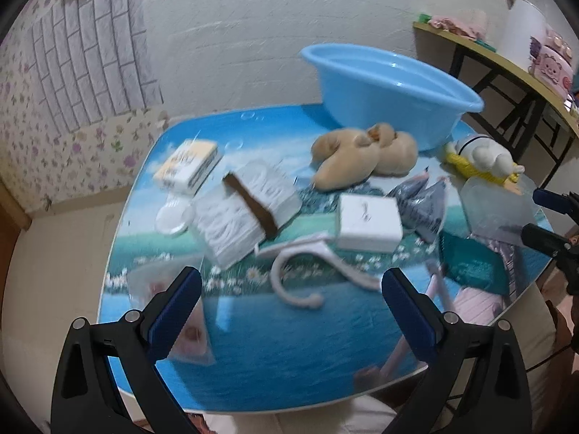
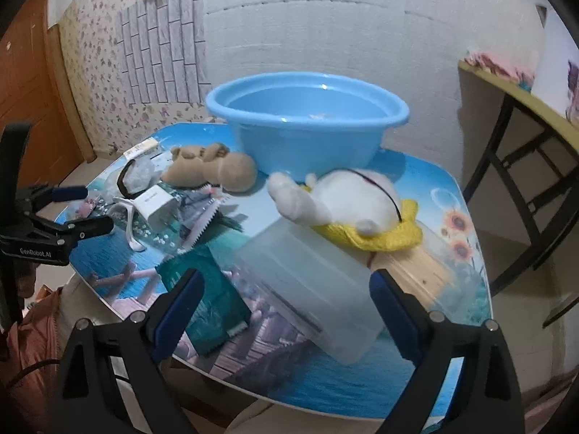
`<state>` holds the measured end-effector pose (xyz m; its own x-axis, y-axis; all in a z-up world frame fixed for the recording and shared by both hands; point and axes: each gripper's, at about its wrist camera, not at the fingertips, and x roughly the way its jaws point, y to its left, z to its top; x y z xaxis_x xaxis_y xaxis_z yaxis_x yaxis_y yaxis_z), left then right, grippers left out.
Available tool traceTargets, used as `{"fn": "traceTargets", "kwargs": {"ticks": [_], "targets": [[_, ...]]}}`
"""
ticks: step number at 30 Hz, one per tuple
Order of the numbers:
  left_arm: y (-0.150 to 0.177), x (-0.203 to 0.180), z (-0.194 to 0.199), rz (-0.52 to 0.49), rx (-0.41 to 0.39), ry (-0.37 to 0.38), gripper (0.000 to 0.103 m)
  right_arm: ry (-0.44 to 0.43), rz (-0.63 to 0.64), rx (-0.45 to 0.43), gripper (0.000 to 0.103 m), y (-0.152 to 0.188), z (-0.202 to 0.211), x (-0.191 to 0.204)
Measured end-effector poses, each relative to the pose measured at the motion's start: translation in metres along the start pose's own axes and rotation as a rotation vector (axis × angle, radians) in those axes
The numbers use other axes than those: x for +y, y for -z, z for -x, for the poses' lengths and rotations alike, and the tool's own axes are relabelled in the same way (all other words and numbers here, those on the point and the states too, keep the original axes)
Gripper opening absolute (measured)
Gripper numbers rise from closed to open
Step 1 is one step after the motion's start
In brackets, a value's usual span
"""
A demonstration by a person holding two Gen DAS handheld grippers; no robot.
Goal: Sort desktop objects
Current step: 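Move both tools back over the table toward the remaining items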
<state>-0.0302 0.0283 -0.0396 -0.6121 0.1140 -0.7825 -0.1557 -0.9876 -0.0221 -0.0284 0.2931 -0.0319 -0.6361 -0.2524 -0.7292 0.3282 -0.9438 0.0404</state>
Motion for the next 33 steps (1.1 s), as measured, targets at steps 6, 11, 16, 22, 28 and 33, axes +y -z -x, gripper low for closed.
{"fn": "traceTargets", "kwargs": {"ticks": [6,11,16,22,28,33], "targets": [[0.007,0.002,-0.004,0.017,0.017,0.008,0.100,0.013,-0.020,0.016,0.094,0.004,-0.002,-0.005],[0.007,-0.003,-0.007,0.017,0.026,0.027,0.100,0.013,-0.036,0.018,0.094,0.004,-0.002,-0.013],[0.002,-0.003,-0.016,0.028,0.026,0.035,0.100,0.028,-0.056,0.033,0.094,0.005,-0.006,-0.024],[-0.004,-0.003,-0.029,0.057,0.034,0.052,0.100,0.030,-0.094,0.041,0.094,0.010,-0.007,-0.035],[-0.006,-0.008,-0.032,0.034,0.017,0.026,0.092,-0.008,-0.111,0.037,0.094,0.010,-0.012,-0.042],[-0.006,-0.005,-0.028,0.007,0.004,0.008,0.050,-0.039,-0.115,0.046,0.094,0.010,-0.018,-0.041]]}}
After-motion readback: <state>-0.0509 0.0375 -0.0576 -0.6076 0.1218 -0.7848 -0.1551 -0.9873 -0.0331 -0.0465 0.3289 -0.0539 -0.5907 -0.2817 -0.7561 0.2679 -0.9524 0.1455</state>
